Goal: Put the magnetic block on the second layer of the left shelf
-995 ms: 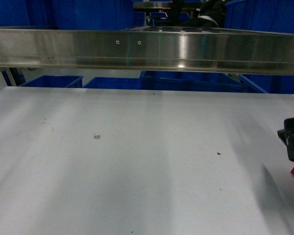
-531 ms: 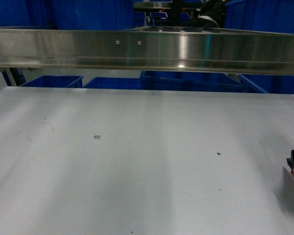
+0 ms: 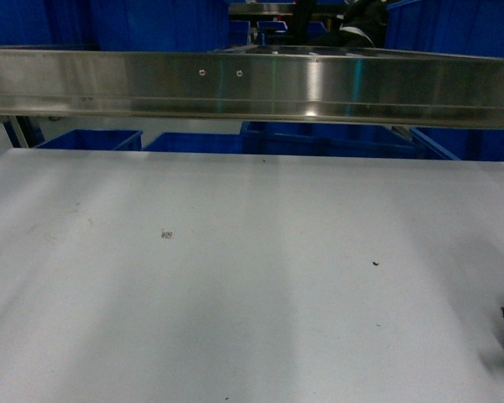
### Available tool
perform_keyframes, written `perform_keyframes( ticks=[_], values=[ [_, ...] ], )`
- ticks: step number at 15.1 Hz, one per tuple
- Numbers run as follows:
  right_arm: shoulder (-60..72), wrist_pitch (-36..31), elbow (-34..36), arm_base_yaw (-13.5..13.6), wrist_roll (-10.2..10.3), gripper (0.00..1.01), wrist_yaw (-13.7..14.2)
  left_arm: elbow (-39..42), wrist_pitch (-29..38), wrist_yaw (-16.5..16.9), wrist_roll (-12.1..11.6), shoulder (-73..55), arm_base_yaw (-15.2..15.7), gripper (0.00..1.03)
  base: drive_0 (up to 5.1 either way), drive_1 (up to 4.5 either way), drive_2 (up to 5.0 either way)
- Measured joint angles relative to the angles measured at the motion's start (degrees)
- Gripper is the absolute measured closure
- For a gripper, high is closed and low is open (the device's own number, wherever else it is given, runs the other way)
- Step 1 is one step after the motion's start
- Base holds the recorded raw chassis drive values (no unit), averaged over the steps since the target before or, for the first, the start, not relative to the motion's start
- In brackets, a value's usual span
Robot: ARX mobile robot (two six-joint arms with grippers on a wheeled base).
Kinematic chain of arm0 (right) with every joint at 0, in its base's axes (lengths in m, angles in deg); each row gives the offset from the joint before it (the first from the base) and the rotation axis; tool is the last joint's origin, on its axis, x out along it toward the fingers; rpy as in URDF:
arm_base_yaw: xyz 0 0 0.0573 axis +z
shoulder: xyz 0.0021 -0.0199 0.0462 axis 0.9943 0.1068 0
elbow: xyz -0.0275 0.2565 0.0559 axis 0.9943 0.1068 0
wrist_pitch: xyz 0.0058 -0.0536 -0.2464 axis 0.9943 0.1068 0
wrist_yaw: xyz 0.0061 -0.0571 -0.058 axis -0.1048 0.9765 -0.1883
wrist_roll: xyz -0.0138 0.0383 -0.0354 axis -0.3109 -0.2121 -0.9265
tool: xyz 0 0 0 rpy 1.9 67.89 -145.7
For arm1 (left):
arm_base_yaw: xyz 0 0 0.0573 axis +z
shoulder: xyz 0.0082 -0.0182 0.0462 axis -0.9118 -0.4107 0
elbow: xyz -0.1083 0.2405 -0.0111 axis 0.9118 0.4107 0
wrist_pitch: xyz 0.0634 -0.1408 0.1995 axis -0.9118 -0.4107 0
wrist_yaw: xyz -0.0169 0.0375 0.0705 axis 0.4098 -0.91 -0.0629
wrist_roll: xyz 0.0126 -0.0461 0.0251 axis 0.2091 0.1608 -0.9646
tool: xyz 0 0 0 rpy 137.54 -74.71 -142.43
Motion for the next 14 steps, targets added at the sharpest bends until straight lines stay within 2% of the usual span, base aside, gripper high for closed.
perform_keyframes(
  ticks=[1, 3, 4, 7, 8, 10, 12, 14],
  values=[
    [-2.0, 0.5, 1.4, 0.5, 0.4, 0.66, -0.2, 0.0, 0.0, 0.0, 0.0, 0.0, 0.0, 0.05, 0.0, 0.0, 0.0],
    [-10.3, 1.3, 4.2, 1.3, 2.0, 0.68, -0.4, 0.0, 0.0, 0.0, 0.0, 0.0, 0.0, 0.05, 0.0, 0.0, 0.0],
    [-18.6, 2.2, 6.8, 2.3, 3.3, 0.68, 0.0, 0.0, 0.0, 0.0, 0.0, 0.0, 0.0, 0.05, 0.0, 0.0, 0.0],
    [-44.7, 15.1, 16.1, 8.2, 7.1, 0.68, 1.2, 0.0, 0.0, 0.0, 0.0, 0.0, 0.0, 0.05, 0.0, 0.0, 0.0],
    [-52.2, 18.7, 17.5, 9.0, 7.8, 0.68, 1.6, 0.0, 0.0, 0.0, 0.0, 0.0, 0.0, 0.05, 0.0, 0.0, 0.0],
    [-62.8, 22.1, 17.7, 7.6, 9.0, 0.68, 1.9, 0.0, 0.0, 0.0, 0.0, 0.0, 0.0, 0.05, 0.0, 0.0, 0.0],
    [-63.6, 22.1, 17.7, 4.2, 9.2, 0.68, 0.1, 0.0, 0.0, 0.0, 0.0, 0.0, 0.0, 0.05, 0.0, 0.0, 0.0],
    [-62.1, 21.3, 17.7, 3.9, 8.9, 0.68, -0.9, 0.0, 0.0, 0.0, 0.0, 0.0, 0.0, 0.05, 0.0, 0.0, 0.0]
  ],
)
